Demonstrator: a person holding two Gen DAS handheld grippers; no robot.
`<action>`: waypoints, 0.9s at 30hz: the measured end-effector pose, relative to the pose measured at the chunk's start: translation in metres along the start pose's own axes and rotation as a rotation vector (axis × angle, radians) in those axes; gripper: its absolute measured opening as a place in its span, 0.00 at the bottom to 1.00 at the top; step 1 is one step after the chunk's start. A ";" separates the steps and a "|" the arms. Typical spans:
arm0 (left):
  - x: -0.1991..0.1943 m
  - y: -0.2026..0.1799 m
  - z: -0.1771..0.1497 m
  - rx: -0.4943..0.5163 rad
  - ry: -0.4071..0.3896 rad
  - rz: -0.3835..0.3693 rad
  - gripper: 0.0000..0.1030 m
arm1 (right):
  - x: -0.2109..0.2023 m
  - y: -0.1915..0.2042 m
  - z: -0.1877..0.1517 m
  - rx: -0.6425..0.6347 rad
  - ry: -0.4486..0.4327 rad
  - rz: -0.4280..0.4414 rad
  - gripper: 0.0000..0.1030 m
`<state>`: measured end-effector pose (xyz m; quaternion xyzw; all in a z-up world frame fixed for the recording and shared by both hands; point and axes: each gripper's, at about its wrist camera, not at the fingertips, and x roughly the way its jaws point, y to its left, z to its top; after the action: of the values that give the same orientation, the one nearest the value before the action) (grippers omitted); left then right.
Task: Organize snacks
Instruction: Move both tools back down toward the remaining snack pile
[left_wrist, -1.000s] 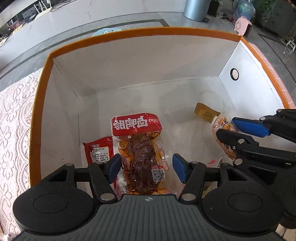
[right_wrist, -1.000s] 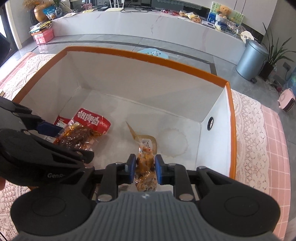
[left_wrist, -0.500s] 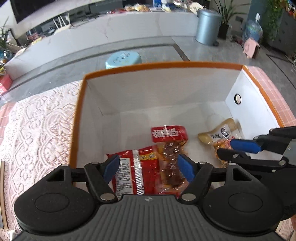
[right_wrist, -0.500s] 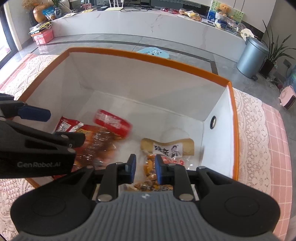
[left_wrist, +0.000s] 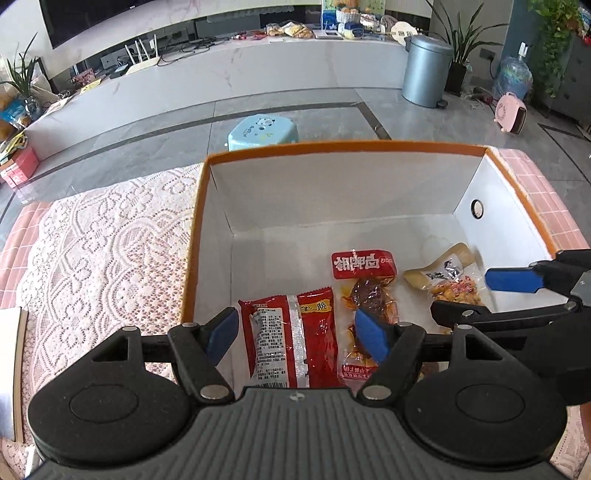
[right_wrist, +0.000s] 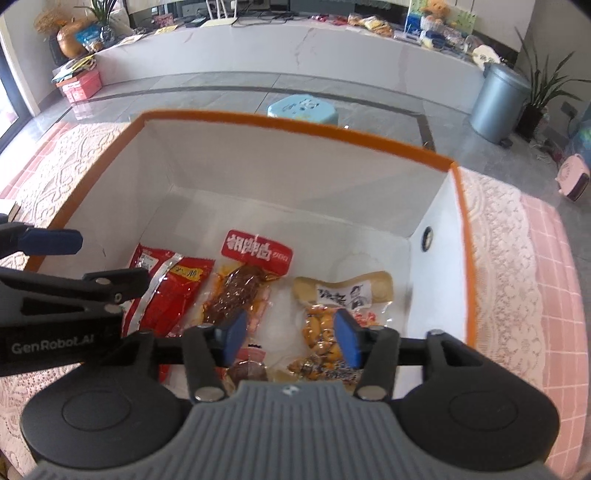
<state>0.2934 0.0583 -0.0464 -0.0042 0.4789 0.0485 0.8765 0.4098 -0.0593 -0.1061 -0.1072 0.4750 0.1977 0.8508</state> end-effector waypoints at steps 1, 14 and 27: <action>-0.003 0.000 0.000 -0.003 -0.008 0.001 0.82 | -0.005 -0.001 0.000 0.004 -0.009 -0.003 0.58; -0.077 0.004 -0.044 -0.038 -0.168 -0.045 0.83 | -0.087 -0.012 -0.034 0.066 -0.214 -0.059 0.82; -0.134 -0.017 -0.116 -0.017 -0.275 -0.184 0.83 | -0.159 0.007 -0.123 0.121 -0.355 -0.082 0.96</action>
<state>0.1258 0.0244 0.0029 -0.0488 0.3515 -0.0276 0.9345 0.2382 -0.1360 -0.0354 -0.0386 0.3237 0.1497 0.9334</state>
